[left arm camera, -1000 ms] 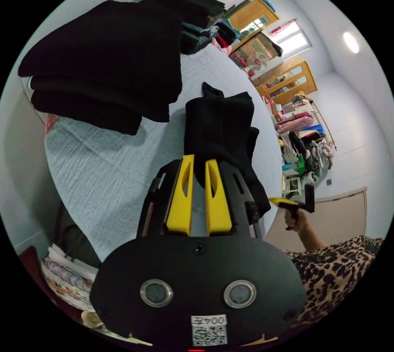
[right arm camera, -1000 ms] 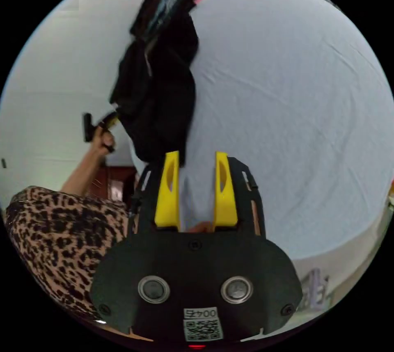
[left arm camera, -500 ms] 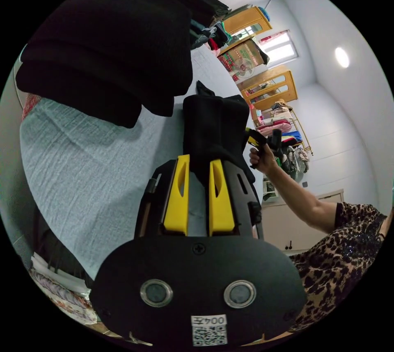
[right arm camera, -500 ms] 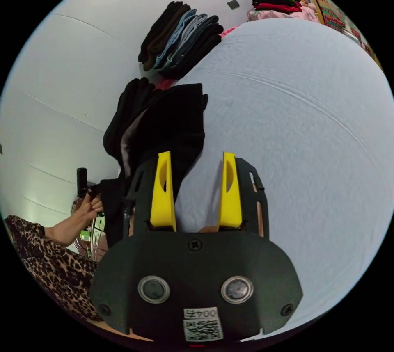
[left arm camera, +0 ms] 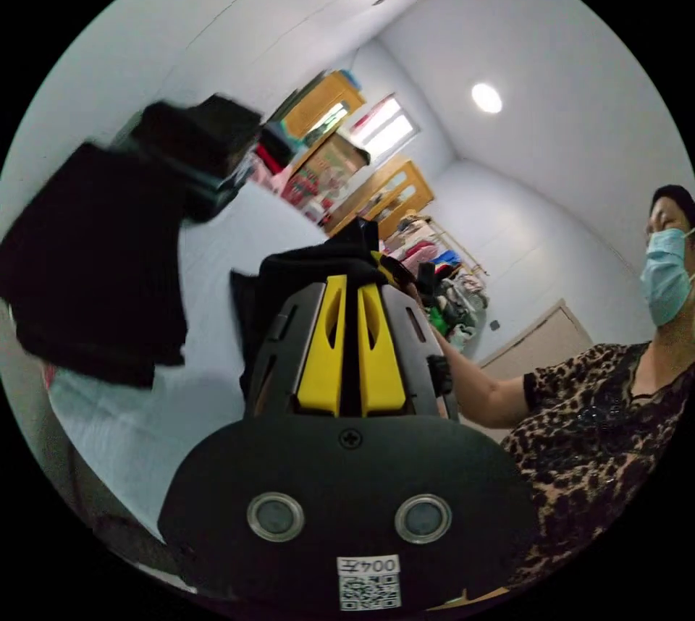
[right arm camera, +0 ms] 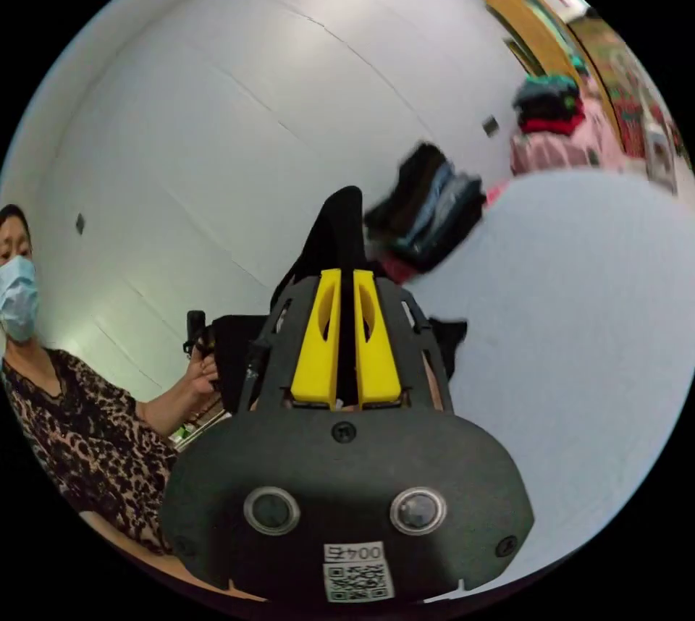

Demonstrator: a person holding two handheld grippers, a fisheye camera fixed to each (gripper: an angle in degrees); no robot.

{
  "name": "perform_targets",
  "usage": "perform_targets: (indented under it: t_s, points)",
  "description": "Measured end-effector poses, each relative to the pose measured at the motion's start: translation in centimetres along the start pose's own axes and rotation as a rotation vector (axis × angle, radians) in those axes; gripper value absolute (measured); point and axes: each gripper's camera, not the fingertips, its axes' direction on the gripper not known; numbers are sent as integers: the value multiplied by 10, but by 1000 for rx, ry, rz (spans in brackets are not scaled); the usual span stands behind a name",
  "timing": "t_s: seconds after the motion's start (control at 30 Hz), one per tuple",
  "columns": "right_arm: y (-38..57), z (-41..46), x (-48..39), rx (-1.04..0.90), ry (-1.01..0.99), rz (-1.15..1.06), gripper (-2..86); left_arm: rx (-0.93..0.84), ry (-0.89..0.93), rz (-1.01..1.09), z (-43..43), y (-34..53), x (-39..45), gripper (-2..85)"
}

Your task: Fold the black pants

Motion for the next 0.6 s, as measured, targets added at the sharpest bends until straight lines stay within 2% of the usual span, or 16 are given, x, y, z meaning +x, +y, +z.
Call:
perform_targets:
  t_s: [0.17,0.27,0.47,0.6]
  points:
    - [-77,-210,-189,253,17,-320,39,179,106,257,-68,-67,78,11]
    - [-93,-312,-293,366,43,-464,39,273,167,372,-111,-87,120,12]
    - [-78,-438,-464,474,132,-686,39,410,306,541,-180,-91,179,13]
    - [-69,-478,-536,492,173,-761,39,463,377,597,-212,-96,202,14]
